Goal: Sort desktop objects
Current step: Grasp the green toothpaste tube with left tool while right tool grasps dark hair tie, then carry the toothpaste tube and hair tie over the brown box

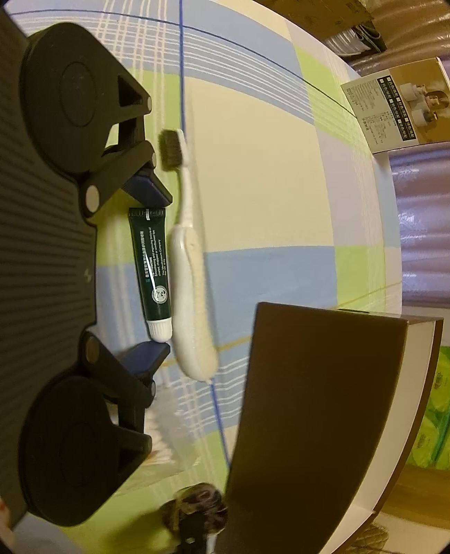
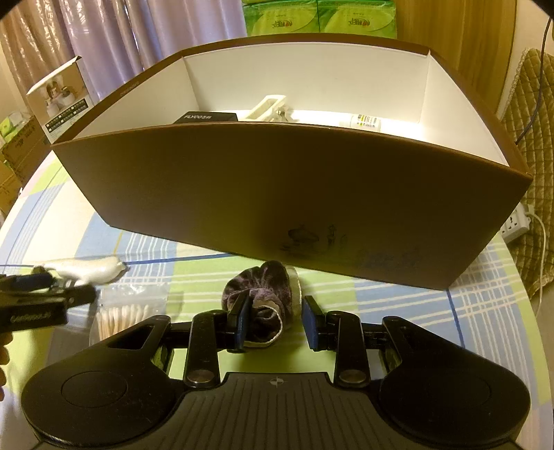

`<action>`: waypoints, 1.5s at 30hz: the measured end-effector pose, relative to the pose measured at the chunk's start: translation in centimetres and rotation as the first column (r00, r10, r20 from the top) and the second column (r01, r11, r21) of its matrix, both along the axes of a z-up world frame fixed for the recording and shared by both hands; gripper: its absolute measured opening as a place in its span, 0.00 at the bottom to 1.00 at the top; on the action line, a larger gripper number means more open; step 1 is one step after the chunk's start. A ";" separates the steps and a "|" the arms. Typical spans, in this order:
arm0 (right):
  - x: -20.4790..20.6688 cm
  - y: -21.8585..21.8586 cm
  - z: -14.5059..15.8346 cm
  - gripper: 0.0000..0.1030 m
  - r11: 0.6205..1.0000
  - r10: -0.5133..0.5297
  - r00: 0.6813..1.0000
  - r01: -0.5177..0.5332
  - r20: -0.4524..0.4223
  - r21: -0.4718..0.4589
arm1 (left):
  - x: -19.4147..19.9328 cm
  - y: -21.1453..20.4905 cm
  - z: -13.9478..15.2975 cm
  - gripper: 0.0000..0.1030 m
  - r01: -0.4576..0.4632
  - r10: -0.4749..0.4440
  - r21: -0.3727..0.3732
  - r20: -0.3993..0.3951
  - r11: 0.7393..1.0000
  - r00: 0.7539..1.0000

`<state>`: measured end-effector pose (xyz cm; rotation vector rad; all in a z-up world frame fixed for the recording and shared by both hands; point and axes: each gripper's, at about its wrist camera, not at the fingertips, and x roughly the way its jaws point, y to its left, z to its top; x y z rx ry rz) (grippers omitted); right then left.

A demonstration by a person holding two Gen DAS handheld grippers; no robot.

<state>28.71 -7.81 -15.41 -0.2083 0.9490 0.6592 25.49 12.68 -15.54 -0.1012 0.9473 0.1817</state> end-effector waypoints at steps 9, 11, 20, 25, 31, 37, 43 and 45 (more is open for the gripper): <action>-0.5 0.3 -0.2 0.28 1.000 0.011 1.000 -0.011 0.008 -0.008 | -2.9 1.0 0.1 0.79 0.025 -0.025 0.009 -0.011 1.000 1.000; -0.7 0.4 -0.2 0.28 1.000 0.024 1.000 -0.024 0.010 -0.013 | -2.8 1.0 0.1 0.79 0.027 -0.027 0.004 -0.011 1.000 1.000; -2.1 -0.4 0.5 0.19 0.999 0.045 0.999 -0.044 0.018 -0.017 | -3.6 0.4 0.9 0.79 0.058 -0.058 -0.017 -0.022 0.998 0.998; -3.1 -1.2 1.3 0.17 0.999 0.042 0.999 -0.042 0.023 -0.008 | -4.3 -0.3 2.3 0.79 0.084 -0.084 0.004 -0.002 0.996 0.996; -4.4 -2.4 2.9 0.16 0.999 0.034 0.998 -0.035 0.044 0.013 | -5.0 -1.2 4.4 0.78 0.118 -0.118 0.008 0.038 0.993 0.992; -5.3 -3.7 4.5 0.16 0.999 0.011 0.998 -0.013 0.061 0.036 | -5.3 -2.7 6.3 0.79 0.158 -0.159 0.013 0.076 0.987 0.984; -6.2 -5.0 6.0 0.16 0.998 -0.012 0.997 0.008 0.079 0.060 | -5.3 -4.4 8.0 0.79 0.209 -0.209 0.014 0.120 0.978 0.970; -6.4 -5.4 6.5 0.16 0.998 -0.021 0.996 0.016 0.085 0.066 | -5.3 -5.0 8.5 0.79 0.225 -0.225 0.016 0.136 0.974 0.965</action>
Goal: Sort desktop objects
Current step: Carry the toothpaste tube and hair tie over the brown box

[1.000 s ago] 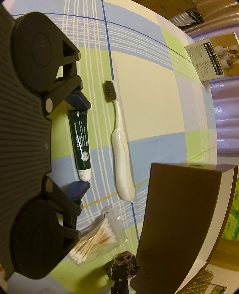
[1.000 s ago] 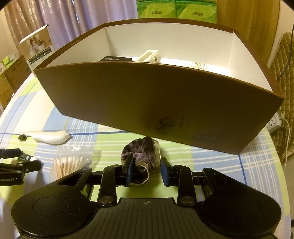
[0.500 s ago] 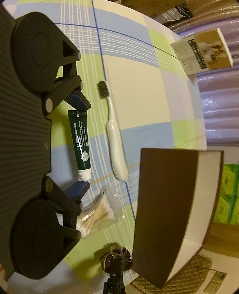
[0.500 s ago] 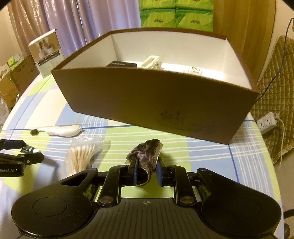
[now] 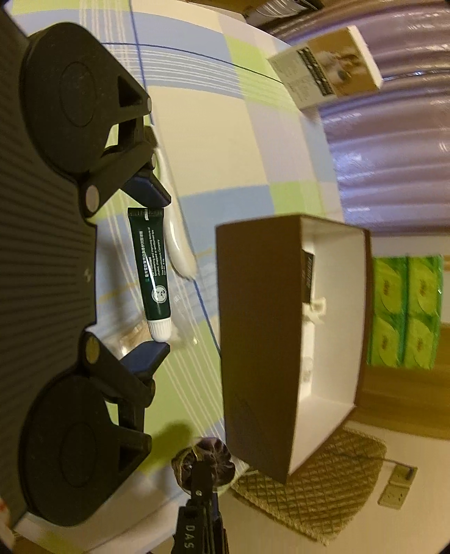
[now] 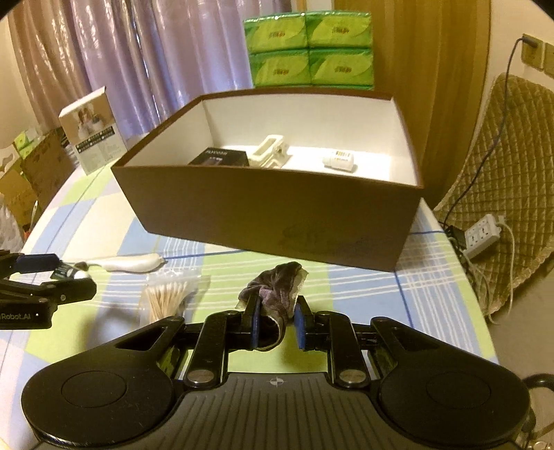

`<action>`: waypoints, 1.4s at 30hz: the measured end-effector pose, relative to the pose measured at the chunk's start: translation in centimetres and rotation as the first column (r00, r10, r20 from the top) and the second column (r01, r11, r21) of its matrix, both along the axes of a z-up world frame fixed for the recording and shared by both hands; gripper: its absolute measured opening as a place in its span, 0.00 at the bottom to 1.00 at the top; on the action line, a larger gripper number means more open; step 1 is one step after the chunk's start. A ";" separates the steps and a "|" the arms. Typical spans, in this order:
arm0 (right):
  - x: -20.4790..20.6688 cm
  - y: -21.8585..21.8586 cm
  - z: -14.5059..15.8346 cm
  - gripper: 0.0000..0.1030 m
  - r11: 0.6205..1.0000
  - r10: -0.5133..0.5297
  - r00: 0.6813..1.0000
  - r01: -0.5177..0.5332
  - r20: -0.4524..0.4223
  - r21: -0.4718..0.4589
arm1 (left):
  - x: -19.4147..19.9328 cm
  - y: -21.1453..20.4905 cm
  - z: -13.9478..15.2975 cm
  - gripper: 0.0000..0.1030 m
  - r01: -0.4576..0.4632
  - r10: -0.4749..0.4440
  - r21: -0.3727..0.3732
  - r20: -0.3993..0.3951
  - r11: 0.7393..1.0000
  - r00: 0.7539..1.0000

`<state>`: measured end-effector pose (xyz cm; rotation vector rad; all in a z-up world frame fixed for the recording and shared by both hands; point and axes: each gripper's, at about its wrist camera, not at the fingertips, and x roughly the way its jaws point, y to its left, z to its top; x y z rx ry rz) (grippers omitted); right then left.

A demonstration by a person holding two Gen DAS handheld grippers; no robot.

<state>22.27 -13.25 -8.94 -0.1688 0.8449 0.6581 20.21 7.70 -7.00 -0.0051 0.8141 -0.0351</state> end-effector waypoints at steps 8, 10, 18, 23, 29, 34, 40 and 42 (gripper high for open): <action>-0.1 -1.4 1.7 0.16 0.999 -0.021 1.000 0.020 0.013 0.028 | 0.9 -2.4 2.1 0.79 0.072 -0.071 -0.007 0.062 0.997 0.996; 0.0 -1.7 2.2 0.16 0.999 -0.025 1.000 0.024 0.018 0.038 | 1.3 -2.9 2.7 0.79 0.090 -0.089 -0.010 0.077 0.996 0.993; 1.1 -2.2 4.6 0.16 0.995 -0.039 0.999 0.036 0.029 0.093 | 3.4 -4.4 4.5 0.79 0.141 -0.139 -0.001 0.140 0.990 0.980; 2.5 -1.8 5.9 0.16 0.992 -0.037 0.999 0.032 0.039 0.122 | 5.1 -5.0 5.5 0.79 0.162 -0.159 0.000 0.172 0.987 0.972; 5.9 -0.6 7.1 0.16 0.989 -0.042 0.998 0.033 0.057 0.147 | 8.7 -5.6 6.5 0.79 0.203 -0.198 -0.005 0.199 0.979 0.960; 9.2 1.2 7.5 0.16 0.993 -0.039 0.995 0.028 0.094 0.119 | 12.5 -6.1 7.0 0.79 0.229 -0.225 0.005 0.206 0.973 0.952; 13.6 3.2 6.5 0.16 0.998 -0.034 0.994 0.028 0.106 0.060 | 17.8 -6.8 6.5 0.79 0.271 -0.268 0.009 0.172 0.963 0.948; 15.2 3.7 5.8 0.16 0.999 -0.036 0.995 0.032 0.096 0.038 | 19.5 -7.1 6.0 0.79 0.286 -0.283 0.006 0.158 0.958 0.946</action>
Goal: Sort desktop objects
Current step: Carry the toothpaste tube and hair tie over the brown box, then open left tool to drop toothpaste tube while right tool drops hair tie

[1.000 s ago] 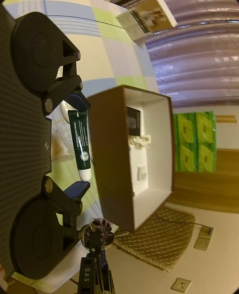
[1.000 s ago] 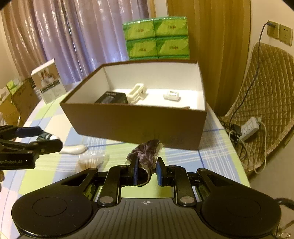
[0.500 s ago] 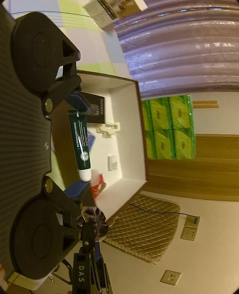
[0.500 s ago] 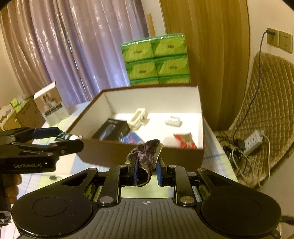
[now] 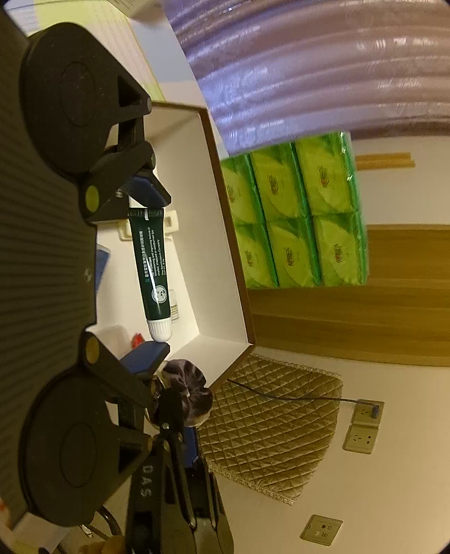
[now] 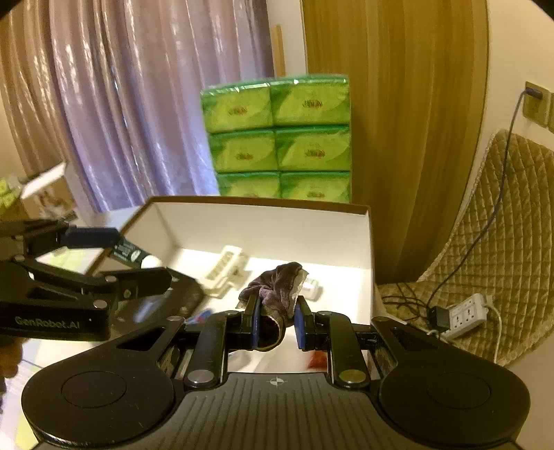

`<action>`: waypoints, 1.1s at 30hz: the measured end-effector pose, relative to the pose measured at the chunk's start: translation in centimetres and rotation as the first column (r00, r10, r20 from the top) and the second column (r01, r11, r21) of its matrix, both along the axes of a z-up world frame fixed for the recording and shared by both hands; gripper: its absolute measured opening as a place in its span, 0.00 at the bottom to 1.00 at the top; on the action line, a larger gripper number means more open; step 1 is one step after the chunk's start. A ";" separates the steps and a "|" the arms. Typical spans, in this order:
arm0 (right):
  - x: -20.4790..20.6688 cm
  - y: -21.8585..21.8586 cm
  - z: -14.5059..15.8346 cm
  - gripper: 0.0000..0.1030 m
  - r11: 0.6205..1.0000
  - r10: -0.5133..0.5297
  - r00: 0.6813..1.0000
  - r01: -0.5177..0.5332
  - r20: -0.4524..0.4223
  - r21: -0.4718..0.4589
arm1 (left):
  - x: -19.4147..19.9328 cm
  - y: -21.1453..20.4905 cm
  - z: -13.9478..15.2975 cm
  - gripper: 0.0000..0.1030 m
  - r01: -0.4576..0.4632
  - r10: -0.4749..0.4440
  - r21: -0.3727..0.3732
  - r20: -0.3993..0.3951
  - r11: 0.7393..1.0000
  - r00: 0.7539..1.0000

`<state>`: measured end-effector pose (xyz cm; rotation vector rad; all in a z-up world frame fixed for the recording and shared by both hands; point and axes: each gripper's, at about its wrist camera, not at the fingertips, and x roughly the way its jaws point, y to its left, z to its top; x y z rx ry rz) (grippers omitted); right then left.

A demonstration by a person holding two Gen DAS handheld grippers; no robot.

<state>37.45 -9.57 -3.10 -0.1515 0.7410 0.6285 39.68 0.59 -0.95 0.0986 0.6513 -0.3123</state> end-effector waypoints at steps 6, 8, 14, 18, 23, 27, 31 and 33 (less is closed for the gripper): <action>4.1 0.8 -1.3 0.16 0.999 0.015 0.999 -0.017 -0.034 -0.052 | 5.0 -0.7 -2.0 0.79 0.083 -0.082 0.015 -0.081 0.996 0.993; 5.1 1.1 -1.7 0.17 0.997 0.032 0.999 -0.035 -0.039 -0.073 | 6.3 -1.0 -2.9 0.79 0.102 -0.099 0.022 -0.114 0.995 0.989; 7.3 2.2 -3.0 0.17 0.988 0.070 0.996 -0.078 -0.063 -0.131 | 8.8 -1.8 -5.3 0.79 0.141 -0.128 0.066 -0.166 0.988 0.978; 8.1 2.7 -3.8 0.17 0.985 0.083 0.993 -0.094 -0.079 -0.145 | 9.7 -2.0 -6.5 0.79 0.153 -0.136 0.074 -0.193 0.985 0.972; 8.7 3.1 -4.5 0.17 0.982 0.090 0.992 -0.103 -0.088 -0.156 | 10.3 -2.1 -7.6 0.79 0.153 -0.134 0.075 -0.217 0.985 0.967; 9.1 3.2 -4.9 0.17 0.983 0.083 0.992 -0.097 -0.097 -0.156 | 10.7 -2.1 -8.0 0.79 0.144 -0.122 0.079 -0.233 0.986 0.965; 9.2 3.2 -5.0 0.17 0.983 0.083 0.991 -0.098 -0.103 -0.154 | 11.1 -1.6 -7.8 0.80 0.117 -0.098 0.073 -0.221 0.990 0.970; 9.2 3.2 -5.0 0.17 0.984 0.082 0.991 -0.097 -0.106 -0.149 | 11.2 -1.4 -7.6 0.83 0.113 -0.093 0.076 -0.223 0.991 0.970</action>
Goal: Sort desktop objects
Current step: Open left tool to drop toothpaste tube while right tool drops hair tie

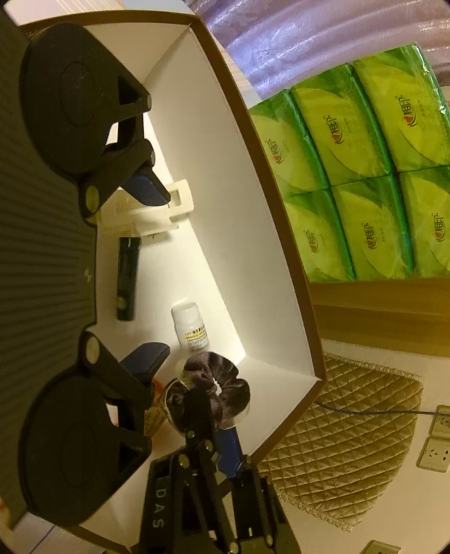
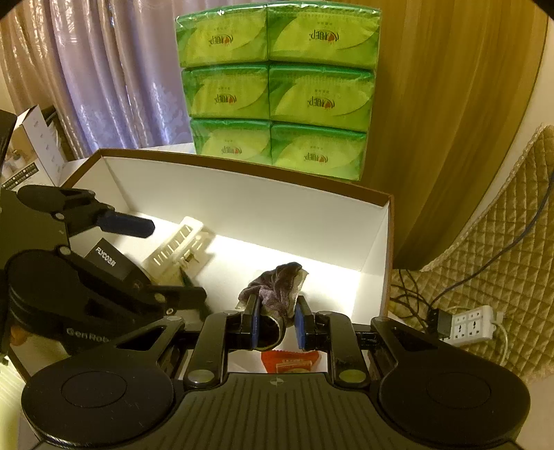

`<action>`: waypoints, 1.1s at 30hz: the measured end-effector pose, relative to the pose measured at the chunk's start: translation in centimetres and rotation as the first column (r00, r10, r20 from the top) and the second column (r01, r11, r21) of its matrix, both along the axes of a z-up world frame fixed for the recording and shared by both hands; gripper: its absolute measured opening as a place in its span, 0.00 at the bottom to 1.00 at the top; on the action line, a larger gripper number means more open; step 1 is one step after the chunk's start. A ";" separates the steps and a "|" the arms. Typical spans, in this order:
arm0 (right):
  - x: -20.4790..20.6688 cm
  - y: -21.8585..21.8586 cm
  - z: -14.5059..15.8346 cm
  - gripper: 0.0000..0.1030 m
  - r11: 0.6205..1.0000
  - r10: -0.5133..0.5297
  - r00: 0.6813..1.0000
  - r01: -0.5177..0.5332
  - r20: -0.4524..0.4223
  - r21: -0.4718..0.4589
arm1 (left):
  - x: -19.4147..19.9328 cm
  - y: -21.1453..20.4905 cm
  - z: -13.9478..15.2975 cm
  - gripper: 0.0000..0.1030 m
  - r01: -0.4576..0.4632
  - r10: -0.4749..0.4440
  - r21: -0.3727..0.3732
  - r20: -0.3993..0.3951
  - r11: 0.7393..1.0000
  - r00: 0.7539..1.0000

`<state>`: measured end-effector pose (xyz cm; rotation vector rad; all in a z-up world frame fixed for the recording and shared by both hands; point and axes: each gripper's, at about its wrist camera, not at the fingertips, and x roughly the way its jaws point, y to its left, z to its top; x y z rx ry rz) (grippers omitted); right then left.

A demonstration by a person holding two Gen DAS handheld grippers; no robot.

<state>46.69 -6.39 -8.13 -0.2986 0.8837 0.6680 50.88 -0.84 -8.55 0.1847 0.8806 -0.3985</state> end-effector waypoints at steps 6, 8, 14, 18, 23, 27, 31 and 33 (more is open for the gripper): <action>0.1 0.2 -0.1 0.17 1.000 0.009 1.000 -0.009 -0.011 0.002 | 0.1 0.8 0.6 0.83 -0.025 0.025 -0.009 0.000 1.000 1.000; 0.2 0.3 -0.3 0.17 1.000 0.008 1.000 -0.008 -0.017 0.001 | 0.1 1.0 0.8 0.83 -0.032 0.032 -0.009 0.001 0.999 0.999; 0.3 0.6 -0.4 0.19 1.000 -0.008 1.000 0.008 -0.002 -0.002 | -0.1 2.0 1.3 0.85 -0.064 0.064 -0.014 -0.005 0.998 0.998; 0.1 0.2 0.1 0.62 0.999 -0.030 0.999 0.030 0.010 0.044 | -0.5 2.7 1.6 0.86 -0.084 0.084 -0.018 -0.009 0.996 0.996; -0.9 -0.4 1.0 0.72 0.997 -0.022 1.000 0.021 0.017 0.069 | -1.4 3.6 2.2 0.89 -0.107 0.107 -0.018 -0.002 0.994 0.994; -2.3 -1.0 1.7 0.85 0.997 -0.011 1.000 0.009 0.022 0.077 | -2.5 4.4 3.0 0.90 -0.131 0.131 -0.021 0.003 0.991 0.991; -3.5 -1.3 2.3 0.93 0.996 -0.005 1.000 0.003 0.020 0.087 | -3.6 4.8 3.9 0.91 -0.152 0.153 -0.024 0.011 0.988 0.988; -4.1 -1.3 2.5 0.95 0.996 -0.007 1.000 0.005 0.020 0.090 | -4.1 5.0 4.4 0.92 -0.162 0.162 -0.028 0.016 0.986 0.987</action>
